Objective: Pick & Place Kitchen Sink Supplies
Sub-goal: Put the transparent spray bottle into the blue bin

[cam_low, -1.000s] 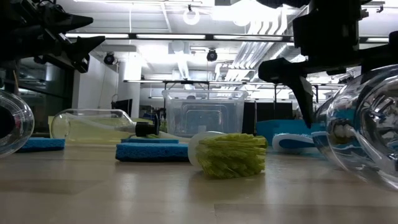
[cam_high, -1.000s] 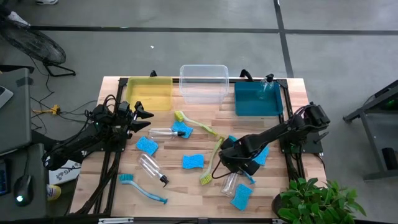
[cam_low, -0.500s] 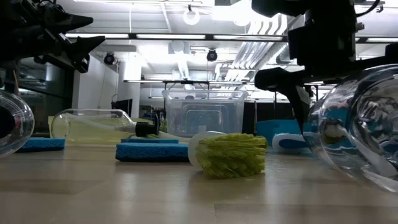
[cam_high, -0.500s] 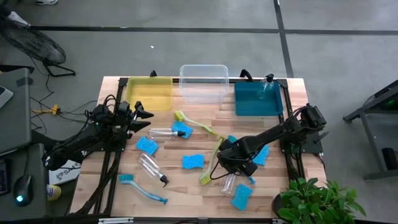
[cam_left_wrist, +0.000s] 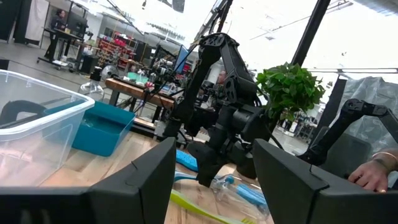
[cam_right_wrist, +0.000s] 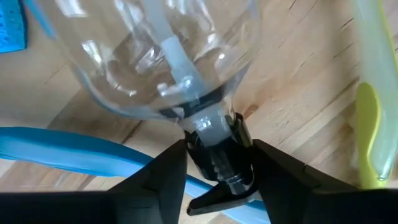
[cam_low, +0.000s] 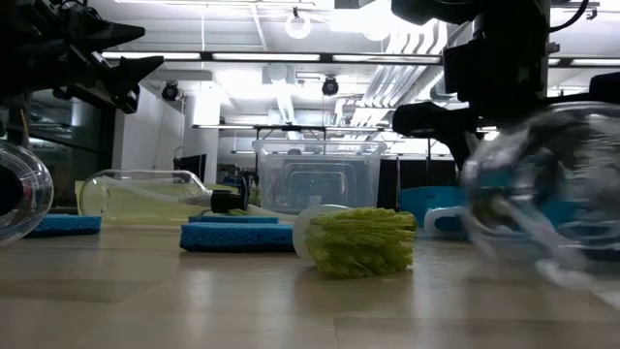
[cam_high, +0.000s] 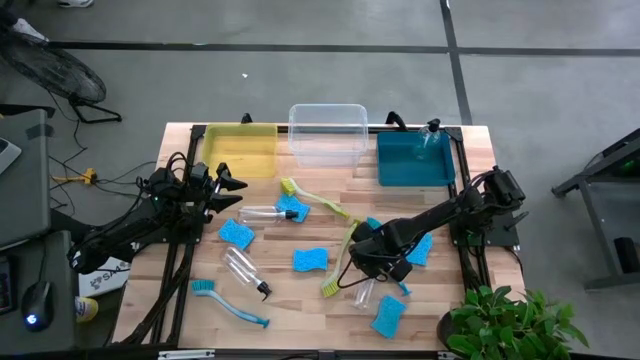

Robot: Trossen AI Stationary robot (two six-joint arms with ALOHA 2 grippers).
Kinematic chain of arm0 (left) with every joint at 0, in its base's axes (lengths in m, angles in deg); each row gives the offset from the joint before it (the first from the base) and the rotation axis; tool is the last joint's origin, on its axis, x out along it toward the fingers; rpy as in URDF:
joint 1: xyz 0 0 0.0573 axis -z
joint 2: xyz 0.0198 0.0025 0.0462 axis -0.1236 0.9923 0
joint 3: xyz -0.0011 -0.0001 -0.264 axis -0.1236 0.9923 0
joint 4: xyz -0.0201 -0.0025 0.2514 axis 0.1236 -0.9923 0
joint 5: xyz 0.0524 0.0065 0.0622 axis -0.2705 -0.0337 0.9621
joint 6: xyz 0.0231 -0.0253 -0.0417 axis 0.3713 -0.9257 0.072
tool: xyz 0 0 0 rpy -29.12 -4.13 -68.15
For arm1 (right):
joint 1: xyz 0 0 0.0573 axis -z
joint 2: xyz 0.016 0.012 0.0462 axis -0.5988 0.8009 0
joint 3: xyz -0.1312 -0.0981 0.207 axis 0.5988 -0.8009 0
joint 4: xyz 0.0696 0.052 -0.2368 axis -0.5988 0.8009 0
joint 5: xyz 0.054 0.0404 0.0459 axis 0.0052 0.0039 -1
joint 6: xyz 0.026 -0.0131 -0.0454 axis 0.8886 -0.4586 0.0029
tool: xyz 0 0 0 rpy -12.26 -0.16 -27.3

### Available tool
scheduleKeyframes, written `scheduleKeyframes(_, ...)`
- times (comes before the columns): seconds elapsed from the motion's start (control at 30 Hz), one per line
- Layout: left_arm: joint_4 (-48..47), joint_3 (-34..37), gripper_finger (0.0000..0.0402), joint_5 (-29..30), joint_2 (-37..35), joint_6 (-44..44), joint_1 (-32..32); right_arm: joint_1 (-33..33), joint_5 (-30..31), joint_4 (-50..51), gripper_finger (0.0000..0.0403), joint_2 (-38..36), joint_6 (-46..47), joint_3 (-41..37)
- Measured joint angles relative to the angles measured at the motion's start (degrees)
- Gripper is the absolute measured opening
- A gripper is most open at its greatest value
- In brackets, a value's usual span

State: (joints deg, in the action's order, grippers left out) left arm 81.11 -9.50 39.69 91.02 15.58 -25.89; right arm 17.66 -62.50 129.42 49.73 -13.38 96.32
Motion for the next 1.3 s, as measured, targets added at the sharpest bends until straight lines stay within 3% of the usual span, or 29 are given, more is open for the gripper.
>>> scheduleKeyframes(0.33,0.0,0.0,0.0209,0.0,0.0,0.0,0.0,0.0,0.0,0.0,0.0136,0.0,0.8,0.0)
scheduleKeyframes(0.8,0.0,0.0,0.0209,0.0,0.0,0.0,0.0,0.0,1.9,0.9,0.0134,-0.9,12.7,0.5)
scheduleKeyframes(1.3,0.0,0.0,0.0209,0.0,0.0,0.0,0.0,3.7,9.4,29.5,0.0133,-0.9,27.9,19.0)
